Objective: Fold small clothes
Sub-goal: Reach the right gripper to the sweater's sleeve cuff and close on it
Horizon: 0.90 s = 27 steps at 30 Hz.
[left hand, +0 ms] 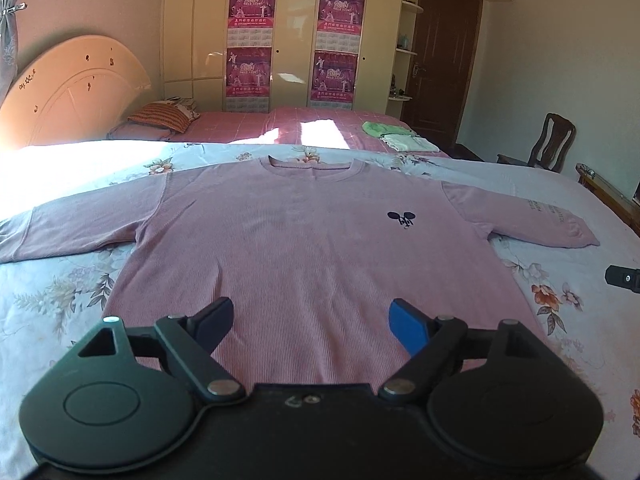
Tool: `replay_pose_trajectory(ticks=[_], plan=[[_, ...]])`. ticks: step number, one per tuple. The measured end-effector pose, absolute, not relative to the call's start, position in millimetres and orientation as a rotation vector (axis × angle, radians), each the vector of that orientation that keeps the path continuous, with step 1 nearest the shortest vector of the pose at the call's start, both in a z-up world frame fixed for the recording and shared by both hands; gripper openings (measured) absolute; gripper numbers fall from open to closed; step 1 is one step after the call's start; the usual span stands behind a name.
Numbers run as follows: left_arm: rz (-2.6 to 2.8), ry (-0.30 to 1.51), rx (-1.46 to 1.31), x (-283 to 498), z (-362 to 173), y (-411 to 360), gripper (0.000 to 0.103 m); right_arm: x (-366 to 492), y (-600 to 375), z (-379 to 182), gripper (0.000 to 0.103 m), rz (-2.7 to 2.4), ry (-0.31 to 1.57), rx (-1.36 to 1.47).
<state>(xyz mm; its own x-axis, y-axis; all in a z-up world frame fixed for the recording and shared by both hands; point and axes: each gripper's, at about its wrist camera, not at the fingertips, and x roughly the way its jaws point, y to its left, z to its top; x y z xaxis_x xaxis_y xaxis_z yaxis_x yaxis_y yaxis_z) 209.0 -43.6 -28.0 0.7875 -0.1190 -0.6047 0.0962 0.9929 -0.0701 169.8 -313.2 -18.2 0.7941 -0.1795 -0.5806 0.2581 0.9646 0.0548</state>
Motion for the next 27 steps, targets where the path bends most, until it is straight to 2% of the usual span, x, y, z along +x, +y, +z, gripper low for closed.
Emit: replay_pose_trajectory(ticks=[3,5,6,15,20,27], plan=[[-0.102,0.649,-0.043,228,-34,-44,0.087,189,-329,-22,0.068,-0.25,0.602,0.144],[-0.103,0.653,-0.047,241,-38,-45,0.087,204,-340,-26,0.049,-0.256,0.604,0.155],[-0.106,0.655,-0.05,248,-40,-46,0.087,211,-346,-29,0.047,-0.261,0.605,0.162],[-0.094,0.695,-0.023,321,-69,-59,0.08,274,-434,-53,0.047,-0.404,0.58,0.323],[-0.087,0.76,-0.015,355,-94,-63,0.073,300,-496,-73,0.047,-0.484,0.581,0.407],[-0.077,0.799,-0.006,371,-114,-64,0.073,320,-571,-97,0.047,-0.568,0.575,0.574]])
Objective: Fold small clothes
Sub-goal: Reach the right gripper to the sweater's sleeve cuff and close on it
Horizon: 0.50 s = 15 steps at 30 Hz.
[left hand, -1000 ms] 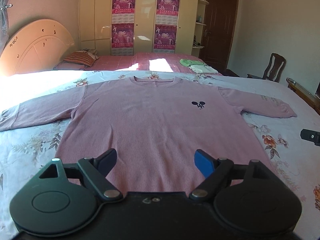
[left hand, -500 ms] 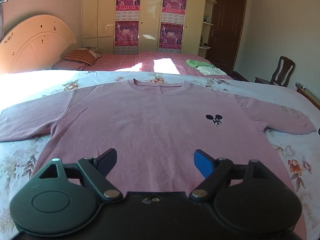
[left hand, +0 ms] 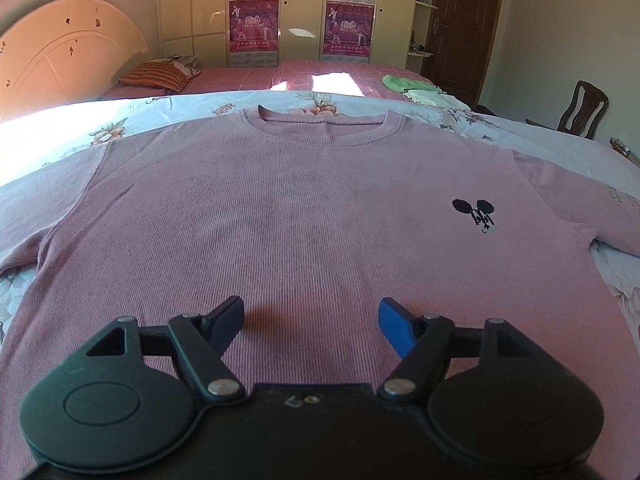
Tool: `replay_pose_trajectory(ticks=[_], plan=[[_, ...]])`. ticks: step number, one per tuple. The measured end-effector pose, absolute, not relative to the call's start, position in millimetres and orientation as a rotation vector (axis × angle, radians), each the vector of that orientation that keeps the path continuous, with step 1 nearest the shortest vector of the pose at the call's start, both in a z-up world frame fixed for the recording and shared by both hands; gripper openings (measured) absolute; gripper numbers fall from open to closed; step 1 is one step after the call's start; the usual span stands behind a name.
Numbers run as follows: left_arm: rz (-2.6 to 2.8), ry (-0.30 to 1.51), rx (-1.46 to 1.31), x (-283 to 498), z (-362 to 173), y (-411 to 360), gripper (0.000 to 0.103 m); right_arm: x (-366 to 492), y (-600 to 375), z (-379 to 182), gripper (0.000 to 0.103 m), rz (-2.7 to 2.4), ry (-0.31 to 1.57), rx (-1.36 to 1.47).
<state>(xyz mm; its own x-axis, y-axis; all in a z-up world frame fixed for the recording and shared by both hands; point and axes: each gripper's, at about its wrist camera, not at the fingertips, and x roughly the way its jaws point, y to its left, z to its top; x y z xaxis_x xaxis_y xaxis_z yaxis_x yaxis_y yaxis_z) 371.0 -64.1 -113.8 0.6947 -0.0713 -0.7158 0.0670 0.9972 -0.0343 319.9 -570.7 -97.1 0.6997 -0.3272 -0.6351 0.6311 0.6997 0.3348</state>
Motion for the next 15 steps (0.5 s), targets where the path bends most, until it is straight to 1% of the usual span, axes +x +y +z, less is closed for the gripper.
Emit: replay_pose_trajectory(ticks=[7,9,11,12,13,15], plan=[[-0.027,0.798,-0.012,391,-116,-50,0.074,318,-614,-108,0.046,-0.55,0.542,0.697],[-0.012,0.797,-0.024,398,-115,-46,0.074,316,-619,-106,0.038,-0.548,0.532,0.717],[0.006,0.794,-0.032,405,-113,-41,0.074,315,-623,-105,0.02,-0.535,0.529,0.73],[0.013,0.788,-0.032,406,-110,-39,0.074,315,-624,-103,0.008,-0.524,0.532,0.718],[0.017,0.782,-0.029,407,-108,-38,0.074,314,-621,-96,0.005,-0.523,0.525,0.677],[0.027,0.767,-0.009,407,-103,-33,0.074,309,-609,-77,0.005,-0.516,0.478,0.539]])
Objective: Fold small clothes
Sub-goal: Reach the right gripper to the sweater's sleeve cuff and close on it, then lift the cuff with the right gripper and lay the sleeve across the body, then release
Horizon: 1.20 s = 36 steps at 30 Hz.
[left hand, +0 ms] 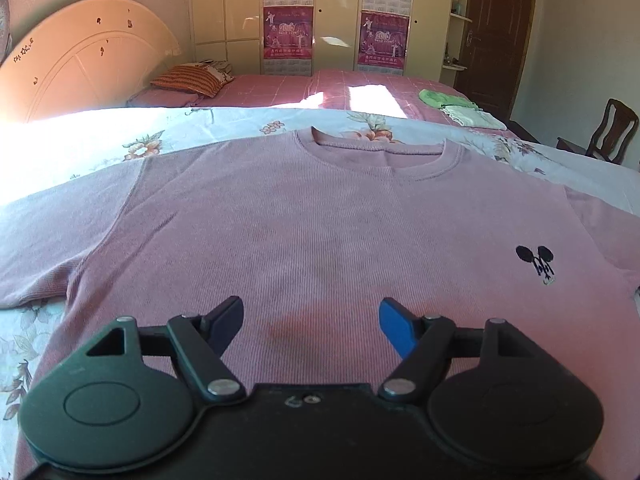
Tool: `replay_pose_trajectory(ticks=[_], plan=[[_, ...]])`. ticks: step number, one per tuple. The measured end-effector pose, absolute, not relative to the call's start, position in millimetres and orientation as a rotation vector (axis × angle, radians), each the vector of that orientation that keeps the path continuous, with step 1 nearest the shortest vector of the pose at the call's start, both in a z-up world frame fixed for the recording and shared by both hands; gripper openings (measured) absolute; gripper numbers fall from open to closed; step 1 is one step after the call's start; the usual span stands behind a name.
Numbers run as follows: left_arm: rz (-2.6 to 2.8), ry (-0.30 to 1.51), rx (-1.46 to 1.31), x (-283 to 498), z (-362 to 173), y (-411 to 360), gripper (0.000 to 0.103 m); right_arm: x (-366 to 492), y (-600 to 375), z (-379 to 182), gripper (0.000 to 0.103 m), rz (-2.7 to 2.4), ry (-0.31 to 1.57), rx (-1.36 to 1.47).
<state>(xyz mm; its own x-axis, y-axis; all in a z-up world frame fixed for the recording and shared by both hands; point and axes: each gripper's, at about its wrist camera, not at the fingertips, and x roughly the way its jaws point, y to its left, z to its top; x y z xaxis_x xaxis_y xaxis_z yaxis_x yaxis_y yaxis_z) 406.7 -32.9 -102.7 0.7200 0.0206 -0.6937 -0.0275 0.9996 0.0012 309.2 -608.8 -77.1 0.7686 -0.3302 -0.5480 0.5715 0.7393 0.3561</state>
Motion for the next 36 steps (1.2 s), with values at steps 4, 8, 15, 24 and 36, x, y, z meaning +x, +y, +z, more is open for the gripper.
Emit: replay_pose_trajectory(ticks=[4,8,15,24,36], plan=[[0.041,0.78,0.01,400,-99,-20,0.074,318,-615,-86,0.005,-0.599,0.607,0.486],[0.049,0.794,0.012,386,-95,0,0.076,318,-583,-63,0.005,-0.574,0.559,0.369],[0.049,0.811,-0.018,374,-95,36,0.082,340,-480,-39,0.005,-0.389,0.534,0.183],[-0.03,0.795,-0.101,391,-97,62,0.083,360,-287,-48,0.005,-0.053,0.529,0.082],[-0.045,0.781,-0.113,380,-93,113,0.074,375,-90,-106,0.005,0.255,0.587,-0.122]])
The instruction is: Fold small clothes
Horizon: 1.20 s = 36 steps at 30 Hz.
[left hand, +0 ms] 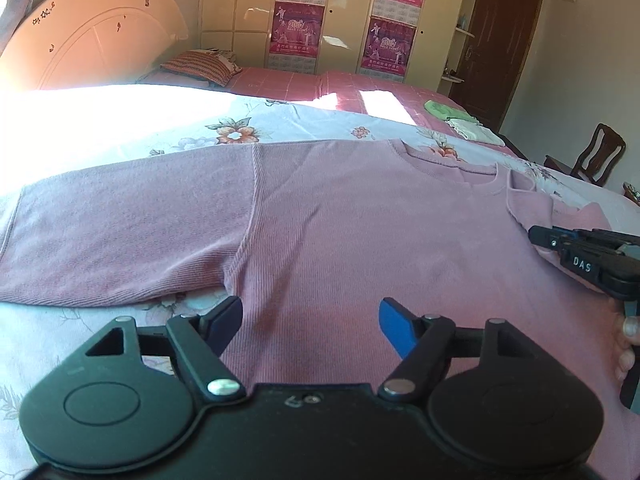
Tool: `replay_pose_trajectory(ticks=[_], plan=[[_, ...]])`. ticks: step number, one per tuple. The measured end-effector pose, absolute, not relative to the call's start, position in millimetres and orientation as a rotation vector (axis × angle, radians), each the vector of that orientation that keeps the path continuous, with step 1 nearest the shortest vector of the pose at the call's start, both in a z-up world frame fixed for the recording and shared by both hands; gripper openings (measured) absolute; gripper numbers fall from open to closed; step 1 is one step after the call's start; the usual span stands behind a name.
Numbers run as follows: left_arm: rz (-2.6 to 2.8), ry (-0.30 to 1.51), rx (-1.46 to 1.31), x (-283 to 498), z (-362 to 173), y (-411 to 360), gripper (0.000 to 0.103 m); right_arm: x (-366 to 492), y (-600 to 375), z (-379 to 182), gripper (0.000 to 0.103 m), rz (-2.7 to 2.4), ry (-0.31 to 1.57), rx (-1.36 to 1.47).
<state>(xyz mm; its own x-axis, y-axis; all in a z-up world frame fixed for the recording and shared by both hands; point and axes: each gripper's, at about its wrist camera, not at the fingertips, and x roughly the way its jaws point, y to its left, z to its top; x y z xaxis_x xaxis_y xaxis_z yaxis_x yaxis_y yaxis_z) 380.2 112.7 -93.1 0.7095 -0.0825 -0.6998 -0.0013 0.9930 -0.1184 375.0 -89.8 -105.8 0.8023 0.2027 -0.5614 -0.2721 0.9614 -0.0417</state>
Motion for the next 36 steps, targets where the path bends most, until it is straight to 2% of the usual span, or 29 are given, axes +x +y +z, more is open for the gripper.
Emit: replay_pose_trajectory(ticks=[6,7,8,9,10,14,15,16,17,24,25,26,30,32,36], plan=[[-0.073,0.785,-0.117,383,-96,113,0.074,394,-55,-140,0.005,0.319,0.618,-0.255],[-0.081,0.783,-0.119,385,-96,111,0.074,391,-55,-143,0.012,0.327,0.6,-0.284],[-0.095,0.779,-0.121,388,-96,108,0.074,388,-55,-143,0.03,0.345,0.587,-0.293],[-0.108,0.775,-0.123,390,-95,104,0.074,383,-58,-141,0.04,0.35,0.563,-0.295],[-0.128,0.771,-0.131,394,-95,99,0.074,376,-63,-138,0.055,0.337,0.528,-0.296],[-0.249,0.768,-0.192,418,-98,70,0.07,363,-100,-126,0.055,0.249,0.523,-0.222],[-0.283,0.773,-0.212,426,-100,60,0.069,362,-111,-125,0.053,0.224,0.53,-0.191],[-0.313,0.78,-0.225,434,-102,49,0.068,355,-125,-119,0.044,0.182,0.547,-0.152],[-0.339,0.79,-0.233,442,-106,39,0.068,351,-139,-116,0.041,0.149,0.559,-0.112],[-0.382,0.858,-0.285,485,-129,-13,0.068,333,-223,-105,0.041,-0.051,0.593,0.069],[-0.378,0.853,-0.29,488,-129,-18,0.064,332,-234,-104,0.041,-0.083,0.596,0.102],[-0.369,0.848,-0.29,490,-130,-22,0.054,332,-246,-103,0.041,-0.111,0.601,0.138],[-0.332,0.829,-0.256,494,-132,-34,0.031,336,-290,-100,0.041,-0.202,0.607,0.343],[-0.325,0.809,-0.246,494,-130,-32,0.008,330,-311,-100,0.041,-0.242,0.604,0.451],[-0.325,0.698,-0.252,483,-102,-11,0.008,329,-336,-95,0.041,-0.256,0.592,0.578]])
